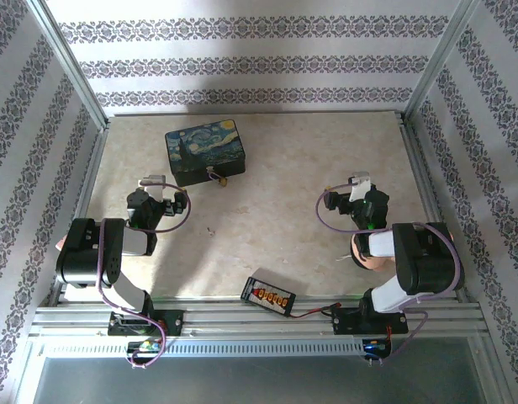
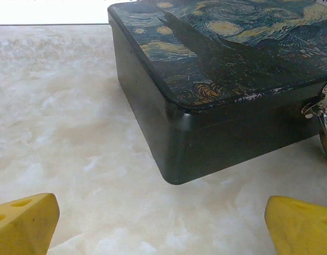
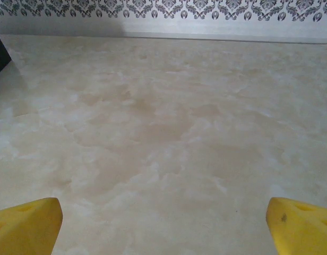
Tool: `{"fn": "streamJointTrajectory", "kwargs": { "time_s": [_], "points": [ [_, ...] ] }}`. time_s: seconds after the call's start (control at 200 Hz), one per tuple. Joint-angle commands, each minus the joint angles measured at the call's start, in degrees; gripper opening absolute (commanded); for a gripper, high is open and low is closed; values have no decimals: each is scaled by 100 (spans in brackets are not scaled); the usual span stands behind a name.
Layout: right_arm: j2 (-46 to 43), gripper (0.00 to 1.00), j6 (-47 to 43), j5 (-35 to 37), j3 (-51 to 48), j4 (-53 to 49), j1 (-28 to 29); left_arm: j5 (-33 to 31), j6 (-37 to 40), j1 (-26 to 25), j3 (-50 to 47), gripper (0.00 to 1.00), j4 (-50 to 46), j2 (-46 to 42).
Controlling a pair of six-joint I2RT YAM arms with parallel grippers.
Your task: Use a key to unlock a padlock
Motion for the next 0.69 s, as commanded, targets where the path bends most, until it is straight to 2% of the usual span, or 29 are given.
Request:
{"fn": "streamJointTrajectory", "kwargs": {
  "time_s": [0.0,0.69],
  "points": [
    [-43,98,40,-20,64,136,-40,60,84,-56,69,99,-2,-52],
    [-33,98,65,25,65,128,-41,95,100,-56,96,99,-37,-47]
  ]
}}
